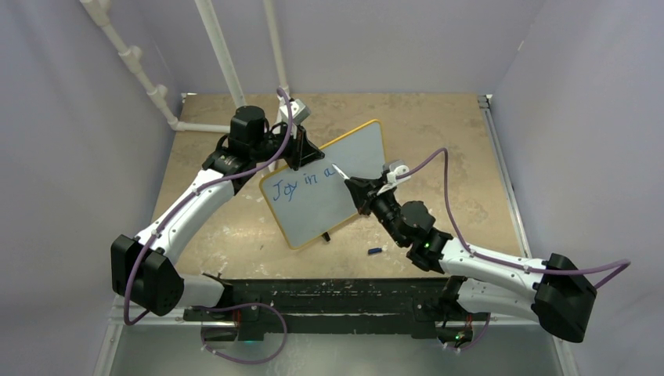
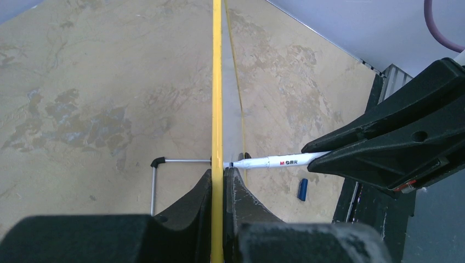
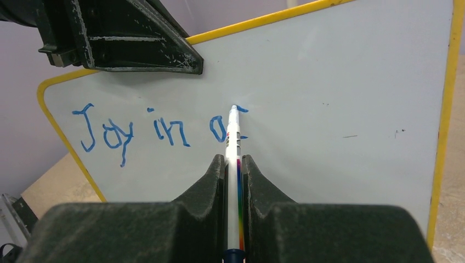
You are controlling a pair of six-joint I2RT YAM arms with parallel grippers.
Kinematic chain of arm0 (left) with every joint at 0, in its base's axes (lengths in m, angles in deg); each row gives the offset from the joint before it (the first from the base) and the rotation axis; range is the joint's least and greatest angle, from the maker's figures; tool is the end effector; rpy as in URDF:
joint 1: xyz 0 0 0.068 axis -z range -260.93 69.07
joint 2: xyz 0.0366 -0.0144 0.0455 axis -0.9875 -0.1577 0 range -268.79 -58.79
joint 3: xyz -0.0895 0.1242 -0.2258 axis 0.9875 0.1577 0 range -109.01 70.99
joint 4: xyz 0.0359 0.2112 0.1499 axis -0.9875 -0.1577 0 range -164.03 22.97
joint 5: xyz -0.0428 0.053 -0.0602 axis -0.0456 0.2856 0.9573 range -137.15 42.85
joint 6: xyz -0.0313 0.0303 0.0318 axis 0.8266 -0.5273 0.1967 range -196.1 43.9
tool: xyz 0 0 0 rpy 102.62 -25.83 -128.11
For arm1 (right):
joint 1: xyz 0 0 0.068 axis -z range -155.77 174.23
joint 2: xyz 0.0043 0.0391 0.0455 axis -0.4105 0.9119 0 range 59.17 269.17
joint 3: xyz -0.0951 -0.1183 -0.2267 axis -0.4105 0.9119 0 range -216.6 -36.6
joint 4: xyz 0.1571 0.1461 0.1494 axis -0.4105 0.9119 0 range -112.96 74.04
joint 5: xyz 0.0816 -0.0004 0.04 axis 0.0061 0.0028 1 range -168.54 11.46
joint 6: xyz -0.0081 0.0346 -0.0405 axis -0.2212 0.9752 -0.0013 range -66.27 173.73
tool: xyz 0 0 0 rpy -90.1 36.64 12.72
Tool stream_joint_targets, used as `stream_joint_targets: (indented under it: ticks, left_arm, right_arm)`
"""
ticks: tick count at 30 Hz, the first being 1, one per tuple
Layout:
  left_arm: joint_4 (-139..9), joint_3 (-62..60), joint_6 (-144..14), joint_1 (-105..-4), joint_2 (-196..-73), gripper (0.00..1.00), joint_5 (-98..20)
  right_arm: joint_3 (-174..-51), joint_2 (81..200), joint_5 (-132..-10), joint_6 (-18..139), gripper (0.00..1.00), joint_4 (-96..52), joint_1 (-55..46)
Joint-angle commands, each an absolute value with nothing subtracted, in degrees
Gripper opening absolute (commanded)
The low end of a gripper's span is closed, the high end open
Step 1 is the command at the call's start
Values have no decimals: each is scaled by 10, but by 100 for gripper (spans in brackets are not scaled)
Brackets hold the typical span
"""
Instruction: Write a sentence on the whiteboard
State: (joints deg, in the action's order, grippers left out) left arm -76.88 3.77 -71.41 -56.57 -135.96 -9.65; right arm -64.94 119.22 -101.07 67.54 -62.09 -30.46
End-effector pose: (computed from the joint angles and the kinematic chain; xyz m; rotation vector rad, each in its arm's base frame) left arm 0.2727 -0.1474 0.3531 0.7734 1.8004 -0.9622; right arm 0.1465 0.1831 0.2783 -0.1987 1.4753 0.6915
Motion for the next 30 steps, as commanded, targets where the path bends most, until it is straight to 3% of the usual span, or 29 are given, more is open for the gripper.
stream_joint_targets:
  ticks: [1, 30]
  left_arm:
    - [-755, 46, -756, -566, -1354, 0, -90]
    - [-753, 46, -755, -566, -1353, 0, -89]
  right_arm:
    - [-650, 1190, -990, 680, 0, -628, -303]
    - [-640, 1134, -1051, 682, 0, -590, -304]
